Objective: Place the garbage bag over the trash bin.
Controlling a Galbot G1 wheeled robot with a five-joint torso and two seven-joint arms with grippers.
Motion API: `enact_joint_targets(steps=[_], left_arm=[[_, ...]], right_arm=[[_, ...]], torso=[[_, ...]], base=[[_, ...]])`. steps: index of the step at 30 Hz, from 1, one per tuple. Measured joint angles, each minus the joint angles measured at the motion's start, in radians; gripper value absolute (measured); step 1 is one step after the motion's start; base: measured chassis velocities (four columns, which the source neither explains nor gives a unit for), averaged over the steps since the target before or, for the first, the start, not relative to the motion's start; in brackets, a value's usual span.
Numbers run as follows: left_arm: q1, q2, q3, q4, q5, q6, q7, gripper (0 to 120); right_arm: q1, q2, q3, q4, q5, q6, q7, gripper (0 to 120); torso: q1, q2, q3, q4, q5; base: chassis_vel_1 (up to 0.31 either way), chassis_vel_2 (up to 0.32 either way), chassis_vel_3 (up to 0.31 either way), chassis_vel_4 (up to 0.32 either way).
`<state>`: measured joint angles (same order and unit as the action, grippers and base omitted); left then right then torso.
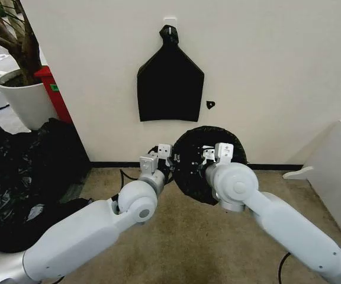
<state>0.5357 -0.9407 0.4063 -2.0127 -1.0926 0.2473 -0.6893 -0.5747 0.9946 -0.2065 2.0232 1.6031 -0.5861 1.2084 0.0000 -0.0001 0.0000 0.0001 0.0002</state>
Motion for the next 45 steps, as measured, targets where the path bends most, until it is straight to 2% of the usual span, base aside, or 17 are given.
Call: enact_joint_targets(steps=[7,13,16,21,28,33,41,45], left_arm=[[0.003,-0.001,-0.006,0.01,0.005,0.0,0.004,1],[0.002,-0.008,-0.004,0.018,0.011,0.0,0.007,1],[0.002,-0.009,-0.002,0.016,0.01,0.0,0.006,1],[0.001,-0.001,-0.002,0.005,0.005,-0.002,0.004,1],[0.0,0.015,-0.006,-0.018,-0.01,-0.01,0.002,1],[0.007,0.028,-0.02,-0.041,-0.02,-0.009,0.001,1],[0.024,0.026,-0.03,-0.02,-0.003,-0.007,0.012,1],[0.028,0.028,-0.034,-0.02,-0.002,-0.007,0.015,1]], right_arm=[[0.007,-0.057,0.013,0.038,0.03,-0.008,0.011,0],[0.057,-0.07,0.022,0.129,0.106,0.011,0.025,0],[0.074,-0.059,0.012,0.123,0.087,0.014,0.006,0],[0.076,-0.006,-0.012,0.052,0.025,0.018,-0.023,0],[0.092,0.075,-0.032,-0.102,-0.02,0.02,0.005,0],[0.101,0.076,-0.032,-0.19,-0.05,0.019,0.015,0],[0.126,0.046,-0.064,-0.015,0.025,0.05,0.063,0],[0.126,0.049,-0.069,-0.017,0.018,0.048,0.059,0]], torso=[[0.0,0.0,0.0,-0.0003,-0.0002],[0.0,0.0,0.0,-0.0001,-0.0003],[0.0,0.0,0.0,-0.0002,-0.0005],[0.0,0.0,0.0,-0.0001,-0.0002],[0.0,0.0,0.0,0.0,-0.0003],[0.0,0.0,0.0,-0.0003,-0.0002],[0.0,0.0,0.0,0.0,-0.0004],[0.0,0.0,0.0,-0.0001,-0.0003]], base=[[0.0,0.0,0.0,0.0],[0.0,0.0,0.0,0.0],[0.0,0.0,0.0,0.0],[0.0,0.0,0.0,0.0],[0.0,0.0,0.0,0.0],[0.0,0.0,0.0,0.0],[0.0,0.0,0.0,0.0],[0.0,0.0,0.0,0.0]])
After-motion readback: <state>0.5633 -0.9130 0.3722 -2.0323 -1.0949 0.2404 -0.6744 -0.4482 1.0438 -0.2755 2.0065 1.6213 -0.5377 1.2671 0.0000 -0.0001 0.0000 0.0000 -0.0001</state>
